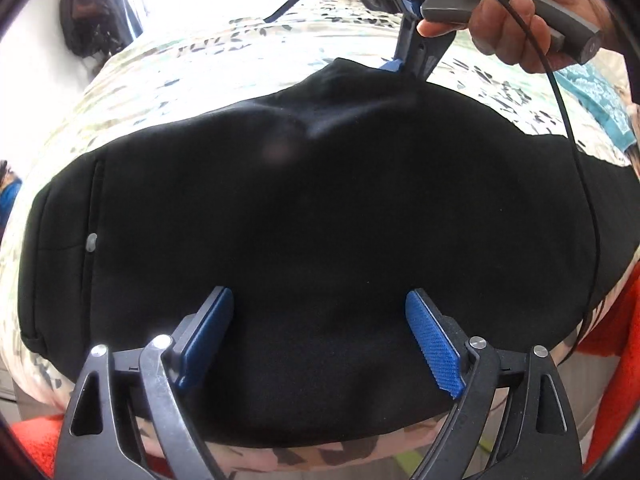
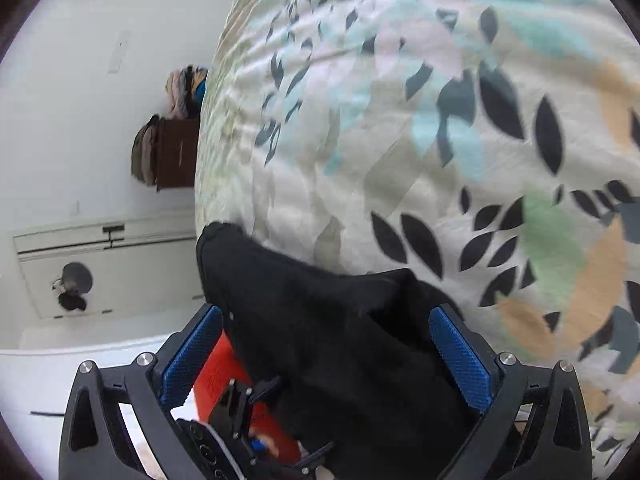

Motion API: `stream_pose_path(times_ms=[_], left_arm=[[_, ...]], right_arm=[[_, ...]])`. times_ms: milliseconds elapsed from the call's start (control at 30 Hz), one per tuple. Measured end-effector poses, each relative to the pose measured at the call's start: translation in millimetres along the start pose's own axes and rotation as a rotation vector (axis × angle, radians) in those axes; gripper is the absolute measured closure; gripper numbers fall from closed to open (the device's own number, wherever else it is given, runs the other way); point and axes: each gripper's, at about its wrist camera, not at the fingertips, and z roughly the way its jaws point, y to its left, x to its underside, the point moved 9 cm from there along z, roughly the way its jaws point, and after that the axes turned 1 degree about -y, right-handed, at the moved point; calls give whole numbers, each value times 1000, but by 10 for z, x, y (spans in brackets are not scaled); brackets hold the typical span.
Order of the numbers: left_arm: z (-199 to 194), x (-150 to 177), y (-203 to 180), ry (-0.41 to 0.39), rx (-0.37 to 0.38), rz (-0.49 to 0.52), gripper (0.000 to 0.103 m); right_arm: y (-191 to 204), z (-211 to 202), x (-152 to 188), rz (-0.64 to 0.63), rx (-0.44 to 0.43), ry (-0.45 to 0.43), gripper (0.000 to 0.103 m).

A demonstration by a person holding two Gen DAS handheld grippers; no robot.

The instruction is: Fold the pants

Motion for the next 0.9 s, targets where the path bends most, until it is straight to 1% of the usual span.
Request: stream_pose_path(times_ms=[67, 100, 167, 200, 233, 300, 333, 367, 400, 433, 500, 533, 567, 600, 667, 700, 767, 800, 833, 900], left_arm=[[25, 3, 0, 1, 2, 0, 12], [33, 1, 0, 1, 2, 1, 12], [49, 0, -8, -2, 1, 8, 11], [81, -24, -35, -3, 0, 9, 11], [78, -21, -35, -4, -1, 11, 11], [72, -15, -44, -7, -5, 12, 11], [76, -8, -64, -9, -6, 11, 11], [72, -2, -70, -12, -7, 12, 11], [70, 8, -78, -14, -7, 11, 11], [68, 14, -83, -17, -8, 10, 11], [61, 25, -94, -20, -9, 11, 11], [56, 30, -92, -21, -9, 11, 11], [52, 33, -93, -22, -9, 11, 11], [47, 35, -98, -22, -10, 11, 11], [38, 33, -100, -22, -12, 11, 11], [36, 36, -103, -22, -13, 11, 11], [30, 32, -105, -20, -15, 11, 11], [29, 31, -108, -19, -15, 11, 11], [29, 26, -111, -19, -16, 11, 11], [31, 16, -123, -17, -17, 15, 11]], right_arm=[[66, 70, 18, -15, -77, 49, 0], [75, 84, 9, 8, -116, 64, 0], [24, 98, -20, 65, -153, 70, 0], [-9, 81, -89, 81, -158, 42, 0], [-32, 33, -159, 90, -163, -4, 0], [-89, -165, -363, 110, -160, -155, 1], [-77, -263, -455, 128, -189, -213, 1], [-60, -364, -480, 141, -210, -245, 1], [-37, -448, -470, 137, -201, -243, 1], [-22, -475, -415, 119, -159, -208, 1], [-20, -431, -216, 82, -69, -98, 1], [-23, -365, -110, 67, -51, -36, 1], [-34, -299, 19, 53, -54, 21, 1], [1, -212, 99, 40, -81, 66, 1], [47, -92, 164, 2, -130, 109, 0], [81, -38, 151, -7, -161, 107, 0], [197, 14, 68, -13, -254, 76, 0], [233, 38, 31, -13, -279, 65, 0], [210, 46, -25, -11, -264, 39, 0], [77, -11, -192, 39, -210, -38, 0]])
